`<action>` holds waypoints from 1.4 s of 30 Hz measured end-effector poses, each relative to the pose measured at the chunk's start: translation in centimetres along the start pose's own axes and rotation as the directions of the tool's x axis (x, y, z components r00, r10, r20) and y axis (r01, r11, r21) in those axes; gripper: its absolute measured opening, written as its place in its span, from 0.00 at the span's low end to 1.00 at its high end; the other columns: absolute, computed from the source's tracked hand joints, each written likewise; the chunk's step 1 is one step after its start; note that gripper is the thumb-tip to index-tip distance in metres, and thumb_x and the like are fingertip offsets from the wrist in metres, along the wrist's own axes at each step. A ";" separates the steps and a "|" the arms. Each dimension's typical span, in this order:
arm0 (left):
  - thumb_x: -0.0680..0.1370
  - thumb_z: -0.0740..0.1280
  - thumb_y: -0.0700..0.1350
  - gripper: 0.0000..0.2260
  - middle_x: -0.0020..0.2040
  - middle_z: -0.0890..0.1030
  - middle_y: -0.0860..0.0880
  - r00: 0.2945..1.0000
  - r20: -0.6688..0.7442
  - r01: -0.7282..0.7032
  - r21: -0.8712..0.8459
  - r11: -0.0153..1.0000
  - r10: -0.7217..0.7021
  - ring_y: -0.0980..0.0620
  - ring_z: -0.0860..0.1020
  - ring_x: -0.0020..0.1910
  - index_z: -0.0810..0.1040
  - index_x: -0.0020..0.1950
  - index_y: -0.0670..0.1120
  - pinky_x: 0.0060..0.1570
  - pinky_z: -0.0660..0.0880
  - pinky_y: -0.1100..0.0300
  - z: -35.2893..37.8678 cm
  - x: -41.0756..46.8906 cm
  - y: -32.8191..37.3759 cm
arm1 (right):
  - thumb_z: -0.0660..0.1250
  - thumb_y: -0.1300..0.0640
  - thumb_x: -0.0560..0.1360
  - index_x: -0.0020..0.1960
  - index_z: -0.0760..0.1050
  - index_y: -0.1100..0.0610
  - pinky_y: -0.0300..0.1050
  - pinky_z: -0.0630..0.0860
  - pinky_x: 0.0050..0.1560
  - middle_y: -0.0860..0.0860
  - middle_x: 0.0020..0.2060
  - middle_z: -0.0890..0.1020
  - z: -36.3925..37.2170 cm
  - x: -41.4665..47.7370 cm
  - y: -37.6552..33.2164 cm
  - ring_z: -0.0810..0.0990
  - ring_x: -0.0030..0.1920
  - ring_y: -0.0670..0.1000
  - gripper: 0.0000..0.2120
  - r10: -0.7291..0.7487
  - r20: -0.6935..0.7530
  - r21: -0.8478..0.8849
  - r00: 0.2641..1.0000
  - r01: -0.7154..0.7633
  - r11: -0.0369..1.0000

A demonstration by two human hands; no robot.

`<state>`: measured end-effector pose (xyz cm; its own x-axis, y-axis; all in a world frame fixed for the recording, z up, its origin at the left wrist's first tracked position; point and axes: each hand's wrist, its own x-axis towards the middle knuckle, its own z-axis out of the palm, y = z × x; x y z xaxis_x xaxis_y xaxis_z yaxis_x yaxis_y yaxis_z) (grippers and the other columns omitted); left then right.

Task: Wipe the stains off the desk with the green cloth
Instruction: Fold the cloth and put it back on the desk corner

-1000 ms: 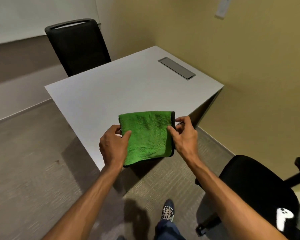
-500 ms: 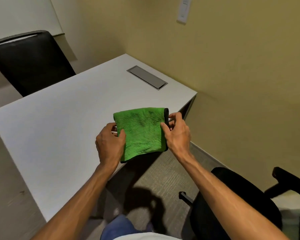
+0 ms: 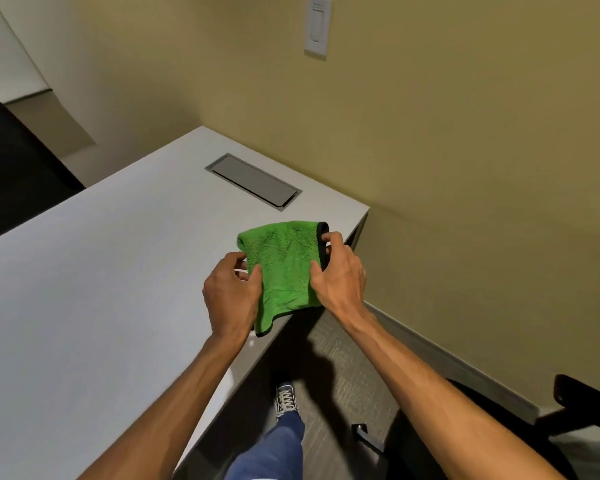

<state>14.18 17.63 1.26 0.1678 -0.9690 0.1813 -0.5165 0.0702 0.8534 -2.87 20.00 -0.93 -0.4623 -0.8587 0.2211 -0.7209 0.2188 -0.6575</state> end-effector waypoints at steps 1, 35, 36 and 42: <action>0.73 0.74 0.45 0.10 0.43 0.84 0.50 1.000 0.011 0.007 -0.005 1.000 -0.007 0.50 0.82 0.38 0.82 0.53 0.45 0.49 0.81 0.50 1.2 1.2 0.1 | 0.70 0.57 0.74 0.67 0.68 0.51 0.58 0.80 0.53 0.52 0.49 0.82 0.4 1.6 0.4 0.80 0.48 0.55 0.23 0.012 0.007 -0.007 1.000 -0.012 1.000; 0.68 0.75 0.45 0.11 0.42 0.85 0.49 0.667 0.048 0.744 -0.016 0.668 -0.743 0.46 0.83 0.47 0.82 0.50 0.46 0.52 0.81 0.50 32.6 23.6 -0.9 | 0.63 0.63 0.73 0.64 0.67 0.48 0.47 0.69 0.47 0.52 0.57 0.82 12.5 44.1 17.3 0.82 0.55 0.60 0.22 0.003 0.598 -0.301 0.802 0.221 0.928; 0.68 0.75 0.44 0.11 0.42 0.85 0.49 0.661 0.054 0.750 -0.026 0.660 -0.749 0.46 0.83 0.46 0.82 0.49 0.45 0.51 0.82 0.48 33.4 23.8 -0.9 | 0.64 0.63 0.73 0.64 0.67 0.48 0.47 0.70 0.47 0.52 0.56 0.82 13.0 44.9 17.9 0.82 0.54 0.60 0.21 -0.002 0.615 -0.300 0.789 0.236 0.924; 0.70 0.77 0.39 0.08 0.41 0.83 0.44 0.601 -0.006 0.795 -0.094 0.599 -0.799 0.43 0.84 0.42 0.80 0.45 0.43 0.49 0.83 0.45 37.2 25.0 -1.5 | 0.62 0.64 0.76 0.67 0.69 0.53 0.55 0.80 0.50 0.55 0.56 0.83 14.6 47.7 19.5 0.83 0.54 0.61 0.20 -0.081 0.657 -0.219 0.749 0.293 0.931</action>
<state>-12.11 -15.52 -13.72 0.5183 -0.6374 -0.5702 -0.0972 -0.7063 0.7012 -31.49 -23.47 -13.73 0.0511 -0.9657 -0.2544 -0.9194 0.0540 -0.3895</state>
